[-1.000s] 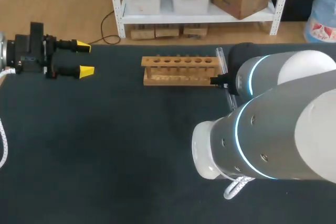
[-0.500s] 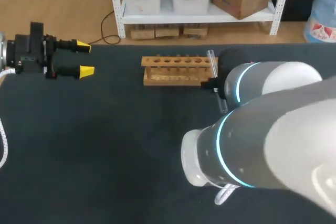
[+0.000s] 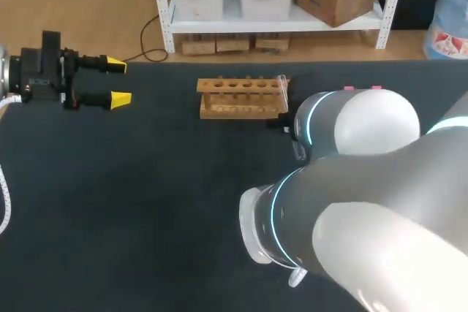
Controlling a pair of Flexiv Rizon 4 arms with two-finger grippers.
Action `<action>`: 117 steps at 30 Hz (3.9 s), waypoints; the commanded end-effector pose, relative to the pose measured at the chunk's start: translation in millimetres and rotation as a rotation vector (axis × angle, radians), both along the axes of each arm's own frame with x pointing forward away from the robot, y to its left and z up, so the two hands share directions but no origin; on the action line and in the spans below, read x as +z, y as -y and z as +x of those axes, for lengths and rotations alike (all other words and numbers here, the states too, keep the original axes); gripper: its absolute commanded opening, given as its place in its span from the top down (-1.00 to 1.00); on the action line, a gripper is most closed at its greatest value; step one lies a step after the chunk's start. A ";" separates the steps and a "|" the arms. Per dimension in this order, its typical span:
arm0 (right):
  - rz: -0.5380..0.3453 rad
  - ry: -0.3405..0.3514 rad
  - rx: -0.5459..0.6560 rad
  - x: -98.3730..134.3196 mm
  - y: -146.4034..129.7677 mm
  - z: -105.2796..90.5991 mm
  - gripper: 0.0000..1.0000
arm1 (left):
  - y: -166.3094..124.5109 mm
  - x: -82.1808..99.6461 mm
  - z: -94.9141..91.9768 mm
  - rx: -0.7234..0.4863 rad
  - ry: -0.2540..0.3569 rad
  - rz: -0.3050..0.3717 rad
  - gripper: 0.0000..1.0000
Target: Grasp the test tube, adjust it, and insert it.
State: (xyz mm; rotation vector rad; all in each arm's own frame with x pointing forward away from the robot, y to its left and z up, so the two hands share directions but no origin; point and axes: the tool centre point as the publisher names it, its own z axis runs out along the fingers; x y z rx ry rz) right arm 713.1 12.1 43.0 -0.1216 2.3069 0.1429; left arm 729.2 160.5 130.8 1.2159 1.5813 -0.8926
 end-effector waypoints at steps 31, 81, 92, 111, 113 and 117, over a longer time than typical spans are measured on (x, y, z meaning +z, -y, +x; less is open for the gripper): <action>-0.079 -0.200 0.051 -8.1 4.7 7.7 1.00 | -0.6 -1.2 -0.7 0.001 0.005 -0.003 -1.00; -0.087 -0.272 0.037 -27.2 6.1 13.8 1.00 | -0.6 -1.2 -0.7 0.001 0.005 -0.003 -1.00; -0.046 -0.192 -0.016 5.0 20.4 7.7 1.00 | -0.6 -1.2 -0.7 0.001 0.005 -0.003 -1.00; 0.188 0.303 0.011 88.0 28.3 12.9 1.00 | -0.6 -1.2 -0.7 0.001 0.005 -0.003 -1.00; 0.193 0.319 0.025 90.3 26.6 14.4 1.00 | -0.6 -1.2 -0.7 0.001 0.005 -0.003 -1.00; 0.196 0.354 0.057 96.8 22.9 20.0 1.00 | -0.6 -1.2 -0.7 0.001 0.005 -0.003 -1.00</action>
